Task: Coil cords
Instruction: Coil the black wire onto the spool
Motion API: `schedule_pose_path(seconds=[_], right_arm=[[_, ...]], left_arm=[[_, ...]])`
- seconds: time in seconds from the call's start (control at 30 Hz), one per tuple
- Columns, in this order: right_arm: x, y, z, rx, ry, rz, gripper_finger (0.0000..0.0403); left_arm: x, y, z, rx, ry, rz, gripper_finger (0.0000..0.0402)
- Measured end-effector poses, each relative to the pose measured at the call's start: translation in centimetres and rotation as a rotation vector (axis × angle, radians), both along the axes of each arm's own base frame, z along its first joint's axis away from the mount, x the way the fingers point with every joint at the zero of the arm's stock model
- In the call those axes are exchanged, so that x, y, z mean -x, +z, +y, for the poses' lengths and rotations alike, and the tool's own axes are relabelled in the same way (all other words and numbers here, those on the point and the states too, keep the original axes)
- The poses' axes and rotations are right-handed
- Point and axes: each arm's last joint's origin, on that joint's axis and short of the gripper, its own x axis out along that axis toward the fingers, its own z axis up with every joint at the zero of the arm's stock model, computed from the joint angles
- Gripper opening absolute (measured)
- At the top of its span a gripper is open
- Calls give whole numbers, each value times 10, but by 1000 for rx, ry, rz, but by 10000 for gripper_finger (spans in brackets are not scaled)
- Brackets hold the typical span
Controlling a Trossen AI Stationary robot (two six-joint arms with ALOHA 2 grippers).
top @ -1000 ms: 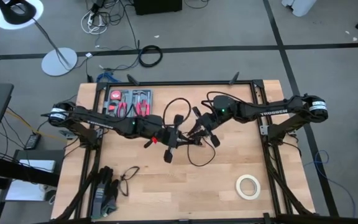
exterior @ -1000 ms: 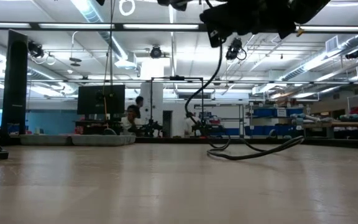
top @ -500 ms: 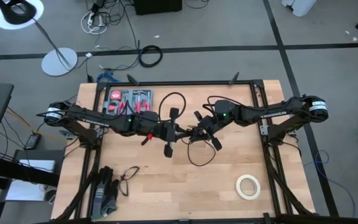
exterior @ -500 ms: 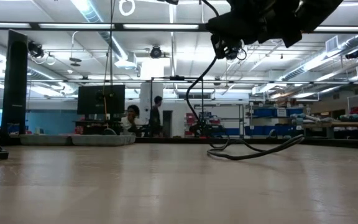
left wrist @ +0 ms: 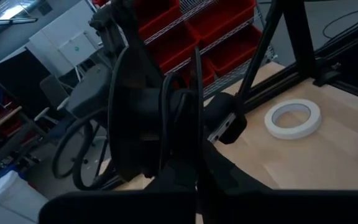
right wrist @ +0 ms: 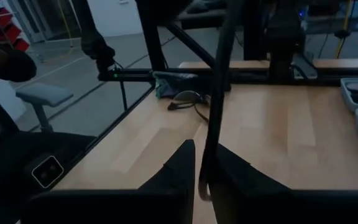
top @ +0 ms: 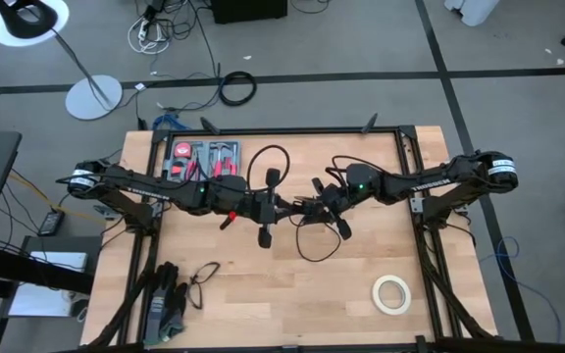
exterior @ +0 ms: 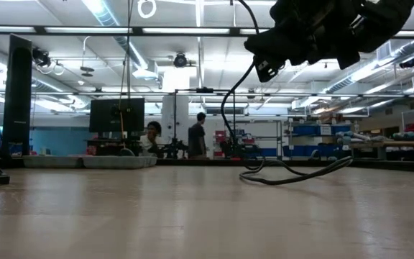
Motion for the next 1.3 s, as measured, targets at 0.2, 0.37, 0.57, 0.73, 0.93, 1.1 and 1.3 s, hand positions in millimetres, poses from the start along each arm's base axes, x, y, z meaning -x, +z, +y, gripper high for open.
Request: schedule_pose_path(seconds=[0.2, 0.37, 0.57, 0.73, 0.93, 1.1, 1.3], right_arm=[[0, -1, 5, 3, -6, -3, 36], [0, -1, 5, 5, -10, -3, 31], [0, -1, 5, 14, -36, -4, 9], [1, -5, 5, -4, -40, 48, 5], [3, -14, 8, -12, -50, 154, 4], [4, -19, 10, 5, -61, 196, 4], [11, -22, 10, 21, -86, 280, 4]], left_arm=[[0, 2, 0, 3, 0, -22, 0], [0, 2, 0, 3, 0, -23, 0], [0, 4, 0, 0, -1, -41, 0], [0, 4, 0, -15, 4, -44, 0], [0, 1, 0, 8, 15, -6, 0], [1, -4, 0, 36, 23, 48, 0], [9, -1, 1, 75, 31, 93, 0]])
